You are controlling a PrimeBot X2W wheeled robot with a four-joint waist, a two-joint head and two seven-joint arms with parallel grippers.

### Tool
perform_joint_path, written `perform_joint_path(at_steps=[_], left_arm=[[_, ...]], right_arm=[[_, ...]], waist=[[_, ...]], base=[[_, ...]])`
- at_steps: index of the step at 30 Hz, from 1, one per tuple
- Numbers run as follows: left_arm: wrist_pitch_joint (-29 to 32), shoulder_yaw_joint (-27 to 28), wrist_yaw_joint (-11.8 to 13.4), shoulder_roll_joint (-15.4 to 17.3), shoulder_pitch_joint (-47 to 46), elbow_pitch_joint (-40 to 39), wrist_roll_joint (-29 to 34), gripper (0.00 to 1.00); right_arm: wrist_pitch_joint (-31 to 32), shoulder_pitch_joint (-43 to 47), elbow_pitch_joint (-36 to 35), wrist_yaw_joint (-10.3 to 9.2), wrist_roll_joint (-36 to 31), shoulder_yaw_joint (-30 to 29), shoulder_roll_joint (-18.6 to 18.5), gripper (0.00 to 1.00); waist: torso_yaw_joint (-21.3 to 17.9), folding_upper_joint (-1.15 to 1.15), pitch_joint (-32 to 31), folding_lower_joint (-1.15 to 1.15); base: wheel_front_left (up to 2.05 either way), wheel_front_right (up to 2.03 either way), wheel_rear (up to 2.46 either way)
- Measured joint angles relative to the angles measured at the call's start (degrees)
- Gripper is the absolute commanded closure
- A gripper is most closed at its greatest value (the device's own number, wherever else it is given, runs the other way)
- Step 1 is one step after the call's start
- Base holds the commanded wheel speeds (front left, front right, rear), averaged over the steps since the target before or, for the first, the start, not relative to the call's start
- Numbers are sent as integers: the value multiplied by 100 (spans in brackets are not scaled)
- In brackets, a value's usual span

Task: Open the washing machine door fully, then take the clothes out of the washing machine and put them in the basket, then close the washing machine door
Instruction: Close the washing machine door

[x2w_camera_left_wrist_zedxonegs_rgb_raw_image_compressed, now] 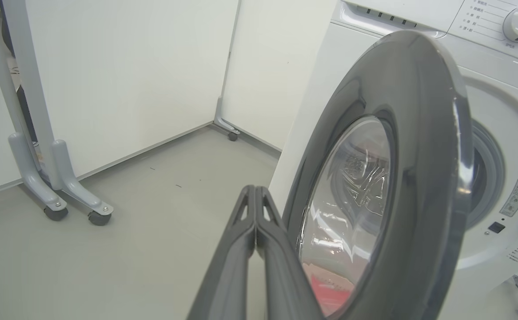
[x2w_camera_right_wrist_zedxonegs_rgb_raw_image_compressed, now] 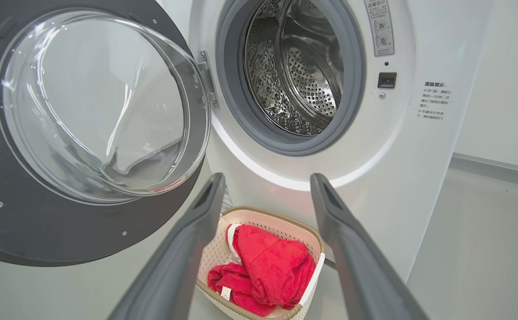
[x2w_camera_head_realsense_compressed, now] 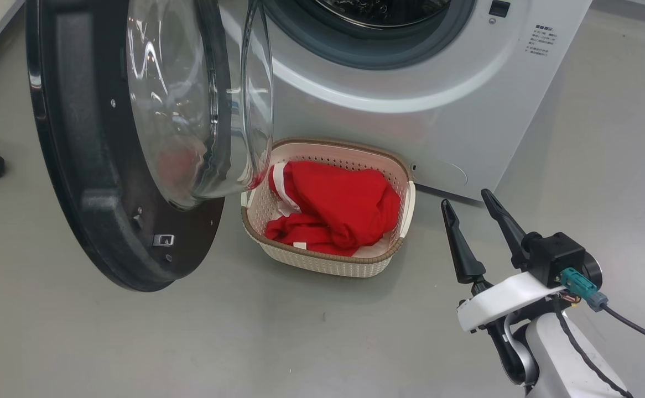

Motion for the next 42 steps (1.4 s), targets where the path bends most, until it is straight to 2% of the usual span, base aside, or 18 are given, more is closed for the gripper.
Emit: perform_joint_path(at_steps=[6,12,13,14,15,16,18,26,42], left_arm=[[-1103,-491,0,142,539,44,592,100],[-2105,-731,-15,279,859,208,1027,100],[-2219,-776,-15,282,906,274,1090,65],[-2359,-837,-15,300,962,311,1195,65],[-2509,-895,-15,327,1023,330,1295,35],[-2637,-946,-15,363,1077,349,1366,0],[-2854,-1067,-15,460,1163,419,1607,0],[-3466,-1279,-18,370,1319,715,1712,0],[-3513,-1292,-22,238,1322,1204,1728,0]], right_arm=[[0,47,0,0,0,25,11,0],[0,75,2,0,0,51,15,0],[0,76,2,0,0,55,18,0],[0,77,3,0,0,59,18,0],[0,78,4,0,1,63,19,0],[0,80,5,0,1,68,21,0],[0,81,8,0,7,83,25,0],[0,103,10,0,16,101,34,0],[0,152,10,0,33,32,43,0]], waist=[[3,0,-25,0],[6,0,-70,0],[7,0,-77,0],[9,0,-84,0],[11,0,-91,0],[12,0,-98,0],[14,0,-111,0],[8,0,-154,0],[-19,0,-168,0]], base=[[0,0,0],[0,0,0],[0,0,0],[0,0,0],[0,0,0],[0,0,0],[0,0,0],[0,0,0],[0,0,0]])
